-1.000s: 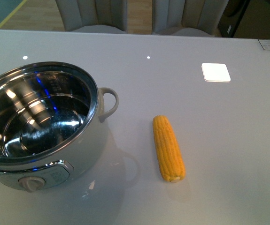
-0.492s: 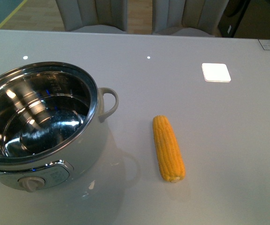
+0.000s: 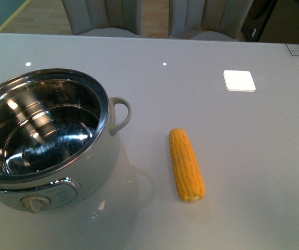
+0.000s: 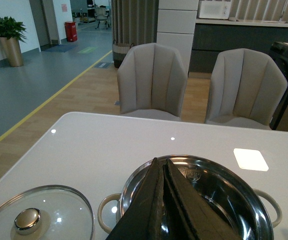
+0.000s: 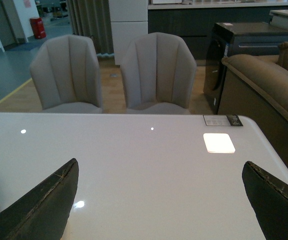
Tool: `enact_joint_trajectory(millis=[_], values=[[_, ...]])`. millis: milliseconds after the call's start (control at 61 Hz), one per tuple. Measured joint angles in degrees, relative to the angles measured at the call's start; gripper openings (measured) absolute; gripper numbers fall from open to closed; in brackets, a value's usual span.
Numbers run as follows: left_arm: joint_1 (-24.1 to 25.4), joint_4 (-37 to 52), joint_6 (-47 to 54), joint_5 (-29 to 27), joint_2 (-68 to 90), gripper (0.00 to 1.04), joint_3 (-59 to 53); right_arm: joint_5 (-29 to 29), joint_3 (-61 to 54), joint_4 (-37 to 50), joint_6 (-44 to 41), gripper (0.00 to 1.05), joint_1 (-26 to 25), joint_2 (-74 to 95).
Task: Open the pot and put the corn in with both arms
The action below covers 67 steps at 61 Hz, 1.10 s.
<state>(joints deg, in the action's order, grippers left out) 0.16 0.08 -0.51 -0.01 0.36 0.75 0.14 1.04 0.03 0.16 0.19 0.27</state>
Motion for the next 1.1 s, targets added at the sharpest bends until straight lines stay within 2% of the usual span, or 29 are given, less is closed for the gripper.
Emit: enact_joint_trajectory(millis=[98, 410, 475, 770, 803, 836, 902, 967, 1098], values=[[0.00, 0.00, -0.04, 0.00, 0.00, 0.06, 0.00, 0.00, 0.00, 0.00, 0.00, 0.96, 0.00, 0.00], [0.00, 0.00, -0.02, 0.00, 0.00, 0.90, 0.00, -0.02, 0.00, 0.00, 0.00, 0.96, 0.00, 0.00], [0.00, 0.00, 0.07, 0.00, 0.00, 1.00, 0.00, -0.02, 0.00, 0.00, 0.00, 0.96, 0.00, 0.00], [0.00, 0.00, 0.09, 0.00, 0.00, 0.98, 0.00, -0.02, 0.00, 0.00, 0.00, 0.96, 0.00, 0.00], [0.00, 0.00, 0.09, 0.00, 0.00, 0.98, 0.00, 2.40, 0.63, -2.19, 1.09, 0.96, 0.59, 1.11], [0.00, 0.00, 0.11, 0.00, 0.00, 0.98, 0.00, 9.33, 3.87, -10.29, 5.46, 0.96, 2.86, 5.22], [0.00, 0.00, 0.09, 0.00, -0.07, 0.98, 0.00, 16.22, 7.54, -19.52, 11.58, 0.96, 4.74, 12.98], [0.00, 0.00, 0.09, 0.00, -0.07, 0.98, 0.00, 17.33, 8.00, -21.68, 15.06, 0.96, 5.18, 17.79], [0.00, -0.02, 0.09, -0.02, -0.09, 0.98, 0.00, 16.74, 8.22, -17.59, 18.27, 0.96, 5.53, 23.80]])
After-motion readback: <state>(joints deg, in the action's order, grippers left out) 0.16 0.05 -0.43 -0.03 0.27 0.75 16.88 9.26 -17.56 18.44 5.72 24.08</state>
